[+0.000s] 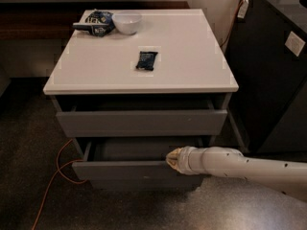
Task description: Open middle drawer
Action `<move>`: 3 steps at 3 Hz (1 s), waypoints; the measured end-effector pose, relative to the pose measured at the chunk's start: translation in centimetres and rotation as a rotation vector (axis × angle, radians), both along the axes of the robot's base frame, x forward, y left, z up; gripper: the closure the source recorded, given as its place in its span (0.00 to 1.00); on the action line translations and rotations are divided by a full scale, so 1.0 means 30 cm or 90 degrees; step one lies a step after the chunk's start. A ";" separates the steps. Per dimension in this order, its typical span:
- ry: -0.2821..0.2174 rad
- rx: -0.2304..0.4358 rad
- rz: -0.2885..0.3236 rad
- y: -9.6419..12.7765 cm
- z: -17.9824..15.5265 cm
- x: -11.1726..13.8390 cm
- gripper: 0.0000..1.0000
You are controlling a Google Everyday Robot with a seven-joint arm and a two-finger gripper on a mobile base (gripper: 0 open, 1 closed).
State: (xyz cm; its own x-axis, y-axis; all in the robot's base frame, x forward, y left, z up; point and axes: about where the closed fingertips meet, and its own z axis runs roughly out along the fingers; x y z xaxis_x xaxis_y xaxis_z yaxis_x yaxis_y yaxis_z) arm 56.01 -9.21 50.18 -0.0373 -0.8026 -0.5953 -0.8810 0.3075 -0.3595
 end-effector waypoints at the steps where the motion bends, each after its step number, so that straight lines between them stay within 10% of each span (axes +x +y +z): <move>1: 0.003 -0.003 -0.020 -0.024 -0.024 0.072 1.00; 3: 0.029 -0.029 -0.033 -0.039 -0.126 0.189 1.00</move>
Offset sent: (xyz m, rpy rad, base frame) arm 0.0696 -0.0239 -0.0349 -0.0379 0.0408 -0.0861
